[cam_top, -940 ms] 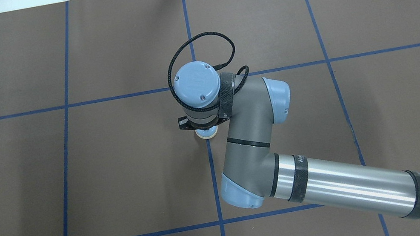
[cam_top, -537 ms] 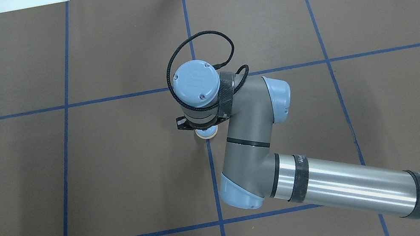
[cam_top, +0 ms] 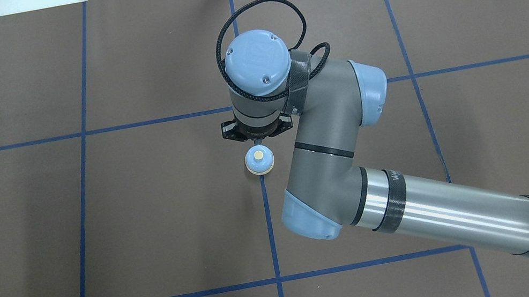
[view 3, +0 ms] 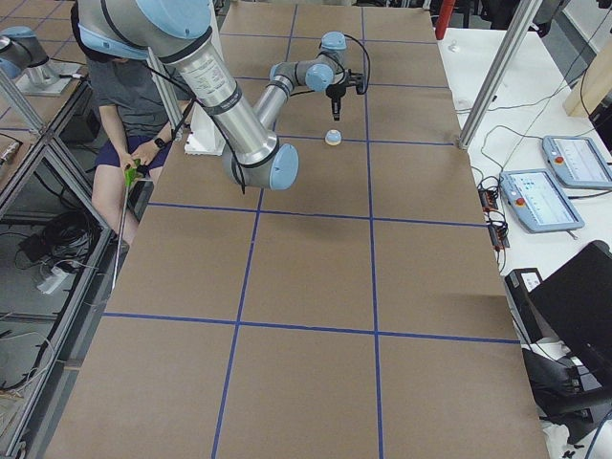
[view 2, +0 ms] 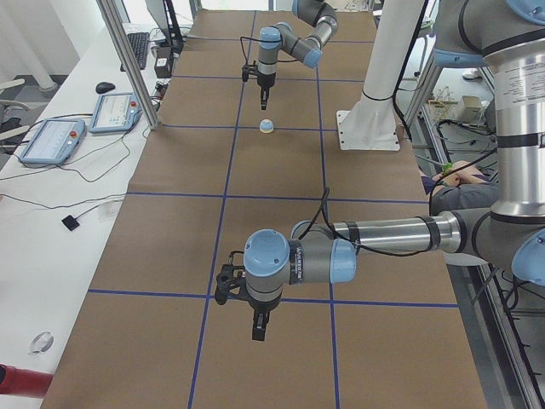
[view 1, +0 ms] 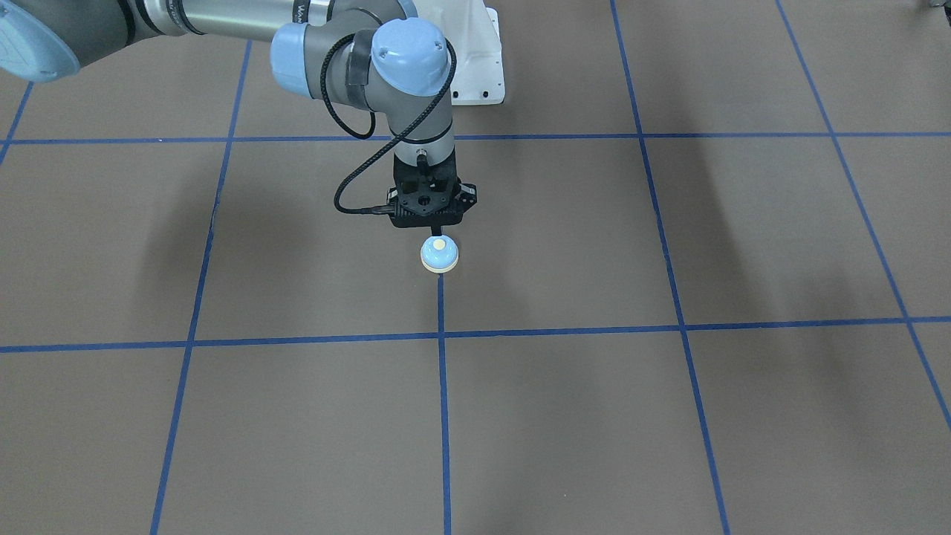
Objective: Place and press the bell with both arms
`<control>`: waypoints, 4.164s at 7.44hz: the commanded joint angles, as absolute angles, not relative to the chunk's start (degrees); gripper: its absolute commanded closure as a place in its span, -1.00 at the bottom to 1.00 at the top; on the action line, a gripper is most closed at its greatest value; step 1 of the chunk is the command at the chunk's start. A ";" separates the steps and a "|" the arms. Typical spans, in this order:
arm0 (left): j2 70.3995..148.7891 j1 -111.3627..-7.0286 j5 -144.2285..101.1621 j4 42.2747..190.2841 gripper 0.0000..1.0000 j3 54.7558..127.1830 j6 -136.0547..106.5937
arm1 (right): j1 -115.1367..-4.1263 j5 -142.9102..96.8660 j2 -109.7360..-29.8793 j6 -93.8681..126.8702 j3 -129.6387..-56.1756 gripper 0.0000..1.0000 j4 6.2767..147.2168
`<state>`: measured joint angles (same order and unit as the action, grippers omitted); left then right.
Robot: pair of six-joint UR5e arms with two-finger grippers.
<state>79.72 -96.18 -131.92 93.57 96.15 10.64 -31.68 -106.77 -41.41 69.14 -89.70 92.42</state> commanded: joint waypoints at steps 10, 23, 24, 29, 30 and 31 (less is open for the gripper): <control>84.19 -90.88 -134.38 95.36 -0.99 96.24 9.93 | -74.40 -129.55 -81.69 6.30 -99.58 -1.00 91.67; 83.32 -90.97 -133.86 95.62 -0.99 95.62 10.55 | -89.30 -130.17 -99.23 -2.02 -100.11 -1.00 91.67; 83.32 -90.97 -133.86 95.62 -0.99 95.71 10.55 | -89.21 -130.17 -99.14 -2.02 -100.11 -1.00 91.67; 82.27 -90.97 -133.86 95.54 -0.99 96.06 10.55 | -89.21 -130.25 -99.32 -2.02 -100.02 -1.00 91.67; 82.18 -90.97 -133.86 95.54 -0.99 96.06 10.55 | -89.21 -130.25 -99.23 -2.02 -99.76 -1.00 91.67; 82.18 -90.97 -133.86 95.54 -0.99 95.89 10.55 | -89.21 -130.25 -99.32 -2.02 -99.76 -1.00 91.67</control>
<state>82.23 -90.97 -133.86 95.55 96.02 10.55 -89.21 -130.25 -99.27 -2.02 -99.84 91.67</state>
